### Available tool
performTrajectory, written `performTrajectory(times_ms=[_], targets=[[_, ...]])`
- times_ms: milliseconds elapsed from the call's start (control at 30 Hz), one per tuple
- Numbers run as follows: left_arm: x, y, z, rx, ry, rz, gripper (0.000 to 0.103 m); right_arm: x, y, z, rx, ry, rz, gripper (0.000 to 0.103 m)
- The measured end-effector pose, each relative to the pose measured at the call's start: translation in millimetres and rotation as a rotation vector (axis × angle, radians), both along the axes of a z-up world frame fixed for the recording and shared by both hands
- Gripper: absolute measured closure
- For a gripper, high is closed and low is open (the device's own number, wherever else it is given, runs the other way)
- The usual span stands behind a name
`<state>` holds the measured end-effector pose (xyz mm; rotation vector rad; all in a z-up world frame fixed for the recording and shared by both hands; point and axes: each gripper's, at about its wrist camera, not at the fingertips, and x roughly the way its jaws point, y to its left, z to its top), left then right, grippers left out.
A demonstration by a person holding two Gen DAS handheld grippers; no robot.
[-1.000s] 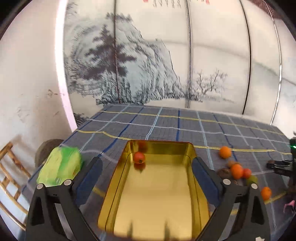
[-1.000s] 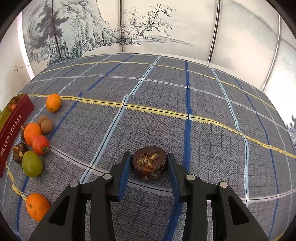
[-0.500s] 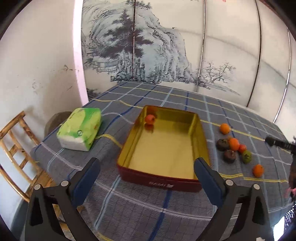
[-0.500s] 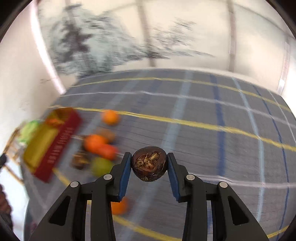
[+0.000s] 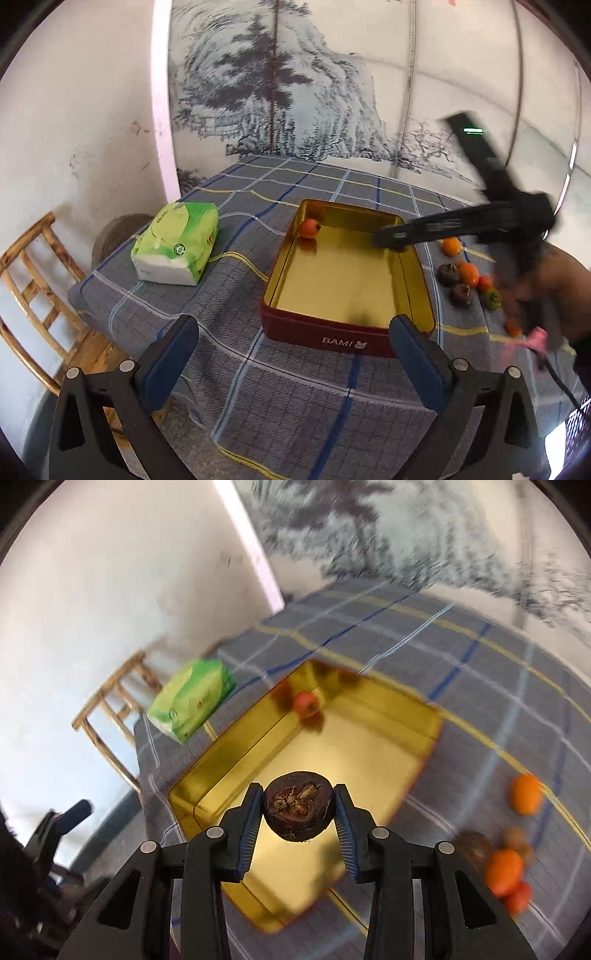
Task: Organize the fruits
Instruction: 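Lower the dark brown fruit into the tin and open the right tool, then grasp a second dark brown fruit from the pile with the right tool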
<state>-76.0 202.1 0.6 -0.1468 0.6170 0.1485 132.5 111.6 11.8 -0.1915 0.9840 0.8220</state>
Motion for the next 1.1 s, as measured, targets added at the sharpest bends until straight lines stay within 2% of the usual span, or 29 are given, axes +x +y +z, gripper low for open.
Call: performTrajectory(times_ms=[200, 333, 467, 533, 633, 700, 800, 867, 967, 1100], targets=[[-10.7, -6.2, -3.4, 0.066, -0.013, -0.047, 0.001, 17.1, 41.6, -28.6, -0.121, -0.003, 0.011, 0.063], [-9.9, -5.5, -7.7, 0.046, -0.002, -0.057, 0.001, 26.5, 59.3, -32.7, -0.142, -0.03, -0.038, 0.063], [-9.4, -5.7, -10.2, 0.037, 0.008, -0.06, 0.001, 34.3, 58.3, -29.0, -0.063, -0.03, -0.135, 0.057], [-10.0, -7.1, -9.9, 0.043, 0.008, -0.059, 0.001, 28.6, 45.8, -18.6, 0.024, -0.039, -0.167, 0.051], [-9.6, -9.8, -9.1, 0.032, 0.011, -0.069, 0.001, 4.8, 19.6, -2.1, 0.112, -0.077, -0.164, 0.051], [-10.4, -14.0, -8.0, 0.025, 0.005, -0.083, 0.001, -20.0, -4.6, 4.0, 0.131, -0.124, -0.14, 0.051], [-11.6, -24.6, -5.7, 0.04, -0.003, -0.107, 0.001, -52.7, -43.7, 2.1, 0.093, -0.2, -0.125, 0.051], [-12.5, -33.2, -3.4, 0.052, -0.013, -0.127, 0.001, -68.1, -77.0, -8.7, 0.017, -0.235, -0.152, 0.051], [-11.8, -45.1, -1.3, 0.059, -0.019, -0.152, 0.001, -70.0, -116.2, -25.2, -0.052, -0.204, -0.209, 0.052], [-9.5, -61.1, -2.3, 0.068, -0.007, -0.191, 0.001, -56.8, -145.3, -33.8, -0.068, -0.17, -0.282, 0.053]])
